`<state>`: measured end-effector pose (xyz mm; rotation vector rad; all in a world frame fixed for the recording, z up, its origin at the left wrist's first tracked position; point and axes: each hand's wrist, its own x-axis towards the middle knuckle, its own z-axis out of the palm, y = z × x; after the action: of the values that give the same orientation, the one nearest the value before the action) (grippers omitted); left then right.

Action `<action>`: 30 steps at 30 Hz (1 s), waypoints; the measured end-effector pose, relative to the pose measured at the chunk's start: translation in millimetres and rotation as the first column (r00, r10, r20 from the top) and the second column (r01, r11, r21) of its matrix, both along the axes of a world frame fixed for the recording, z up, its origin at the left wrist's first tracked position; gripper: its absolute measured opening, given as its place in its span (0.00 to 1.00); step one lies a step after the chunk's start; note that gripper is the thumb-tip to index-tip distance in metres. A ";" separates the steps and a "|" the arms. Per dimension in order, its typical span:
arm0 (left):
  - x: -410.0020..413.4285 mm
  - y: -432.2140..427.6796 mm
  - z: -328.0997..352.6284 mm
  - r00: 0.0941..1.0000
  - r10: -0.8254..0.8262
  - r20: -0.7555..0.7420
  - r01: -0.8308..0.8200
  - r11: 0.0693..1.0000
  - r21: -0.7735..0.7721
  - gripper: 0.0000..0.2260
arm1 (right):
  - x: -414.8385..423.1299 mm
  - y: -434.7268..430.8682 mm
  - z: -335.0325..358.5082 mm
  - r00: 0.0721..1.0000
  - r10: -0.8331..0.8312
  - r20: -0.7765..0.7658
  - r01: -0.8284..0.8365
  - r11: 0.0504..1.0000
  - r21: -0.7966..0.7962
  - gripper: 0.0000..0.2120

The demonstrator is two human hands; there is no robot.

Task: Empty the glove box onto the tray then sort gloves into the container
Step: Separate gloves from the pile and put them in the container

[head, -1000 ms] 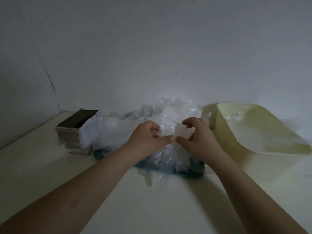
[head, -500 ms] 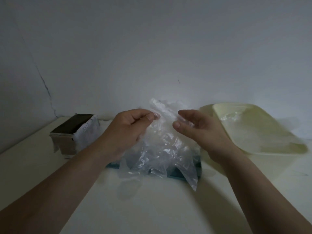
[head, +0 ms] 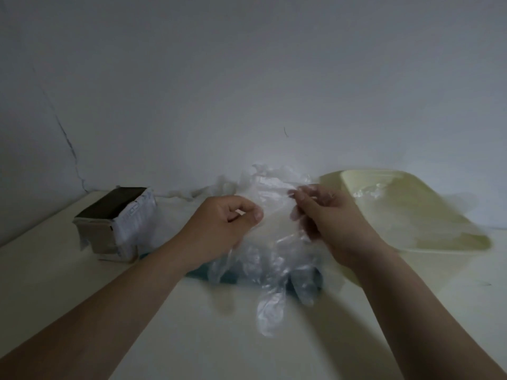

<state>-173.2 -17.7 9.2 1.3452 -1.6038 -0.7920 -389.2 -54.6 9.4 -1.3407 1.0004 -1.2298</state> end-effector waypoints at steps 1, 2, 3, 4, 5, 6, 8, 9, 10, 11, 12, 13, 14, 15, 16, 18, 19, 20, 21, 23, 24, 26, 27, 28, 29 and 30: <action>5.7 -1.0 -1.1 0.999 -0.013 0.049 0.012 1.000 0.026 0.04 | -2.1 -2.1 0.6 0.993 -0.087 -0.075 0.082 0.994 -0.069 0.06; 11.6 -1.9 -2.3 0.993 -0.015 0.118 0.010 0.999 0.038 0.04 | -5.6 -3.3 2.7 0.974 -0.164 -0.154 0.141 0.978 -0.152 0.07; 17.7 -4.0 -4.6 0.981 0.012 0.194 -0.016 1.000 0.018 0.03 | -10.0 -3.4 6.3 0.953 -0.202 -0.228 0.150 0.962 -0.226 0.07; 23.5 -6.3 -7.1 0.962 0.073 0.262 -0.064 0.997 -0.044 0.04 | -14.2 -1.9 10.7 0.936 -0.185 -0.299 0.103 0.957 -0.270 0.07; 27.1 -9.7 -9.0 0.943 0.153 0.296 -0.115 0.983 -0.140 0.04 | -18.7 1.3 15.7 0.909 -0.124 -0.397 0.007 0.959 -0.285 0.08; 28.9 -13.5 -9.9 0.921 0.225 0.317 -0.152 0.959 -0.241 0.04 | -21.3 4.5 19.7 0.855 -0.044 -0.517 -0.113 0.957 -0.268 0.08; 21.9 -20.7 -7.7 0.882 0.278 0.380 -0.121 0.914 -0.388 0.03 | -22.8 10.1 24.2 0.701 0.078 -0.709 -0.289 0.940 -0.182 0.09; 15.2 -25.4 -7.2 0.864 0.258 0.433 -0.072 0.914 -0.400 0.06 | -21.7 11.8 25.0 0.646 0.115 -0.754 -0.335 0.931 -0.146 0.08; 7.4 -30.4 -6.6 0.839 0.216 0.499 -0.027 0.933 -0.359 0.10 | -19.5 13.5 25.4 0.614 0.151 -0.775 -0.366 0.924 -0.110 0.08; -1.1 -35.2 -6.6 0.802 0.166 0.573 0.004 0.959 -0.283 0.16 | -17.0 16.0 25.8 0.593 0.194 -0.782 -0.389 0.919 -0.067 0.07; -8.2 -39.7 -7.4 0.751 0.121 0.650 0.012 0.980 -0.197 0.21 | -14.9 18.0 25.4 0.578 0.235 -0.782 -0.407 0.913 -0.027 0.07; -13.2 -44.3 -9.7 0.708 0.090 0.701 0.009 0.991 -0.137 0.25 | -13.3 19.0 24.7 0.568 0.262 -0.780 -0.419 0.908 0.000 0.06; -16.6 -47.8 -12.4 0.677 0.076 0.732 -0.001 0.995 -0.103 0.25 | -12.9 19.0 23.9 0.559 0.274 -0.782 -0.425 0.905 0.014 0.06; -17.9 -50.1 -14.4 0.664 0.079 0.743 -0.007 0.995 -0.100 0.23 | -13.2 18.9 23.6 0.552 0.278 -0.786 -0.425 0.905 0.021 0.06; -17.5 -52.1 -15.9 0.666 0.079 0.742 -0.006 0.995 -0.101 0.19 | -14.4 18.3 23.4 0.546 0.277 -0.791 -0.425 0.905 0.023 0.06; -14.5 -54.0 -16.5 0.712 0.106 0.694 -0.011 0.990 -0.140 0.09 | -17.5 17.2 24.8 0.527 0.277 -0.803 -0.434 0.901 0.025 0.05; -11.8 -54.7 -16.4 0.753 0.111 0.649 -0.010 0.987 -0.157 0.05 | -18.8 16.9 26.0 0.521 0.280 -0.806 -0.439 0.898 0.028 0.05; -8.9 -54.6 -15.2 0.791 0.113 0.602 -0.011 0.985 -0.170 0.07 | -20.0 16.7 27.2 0.522 0.284 -0.804 -0.443 0.896 0.029 0.05; -6.0 -55.1 -13.5 0.826 0.111 0.552 -0.008 0.982 -0.186 0.11 | -20.6 16.5 28.6 0.527 0.288 -0.800 -0.448 0.894 0.026 0.05; -3.4 -52.3 -3.6 0.876 0.126 0.466 -0.020 0.974 -0.227 0.16 | -21.9 15.8 31.0 0.546 0.271 -0.793 -0.460 0.888 -0.013 0.06; -3.0 -50.0 3.6 0.898 0.144 0.416 -0.042 0.969 -0.245 0.16 | -22.7 15.1 31.7 0.567 0.256 -0.783 -0.460 0.887 -0.043 0.06; -0.5 -45.5 20.9 0.956 0.192 0.223 -0.140 0.963 -0.232 0.13 | -24.4 15.5 34.3 0.649 0.197 -0.735 -0.424 0.896 -0.134 0.04; 1.1 -42.0 30.3 0.974 0.203 0.096 -0.182 0.965 -0.189 0.11 | -25.1 16.2 36.6 0.699 0.143 -0.700 -0.390 0.898 -0.206 0.04; 3.4 -39.0 36.6 0.981 0.191 -0.016 -0.192 0.973 -0.129 0.10 | -25.8 17.0 38.2 0.760 0.085 -0.644 -0.349 0.890 -0.295 0.03; 5.4 -34.9 44.1 0.982 0.159 -0.101 -0.166 0.984 -0.063 0.09 | -25.3 17.7 40.5 0.821 0.032 -0.570 -0.306 0.867 -0.392 0.02; 5.9 -31.4 48.5 0.983 0.120 -0.138 -0.122 0.993 -0.003 0.09 | -25.0 19.1 42.2 0.865 -0.006 -0.502 -0.270 0.838 -0.475 0.02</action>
<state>-167.2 -49.1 57.7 1.3368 -1.4038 -0.7828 -414.2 -35.4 51.6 -2.2121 0.9010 -1.1202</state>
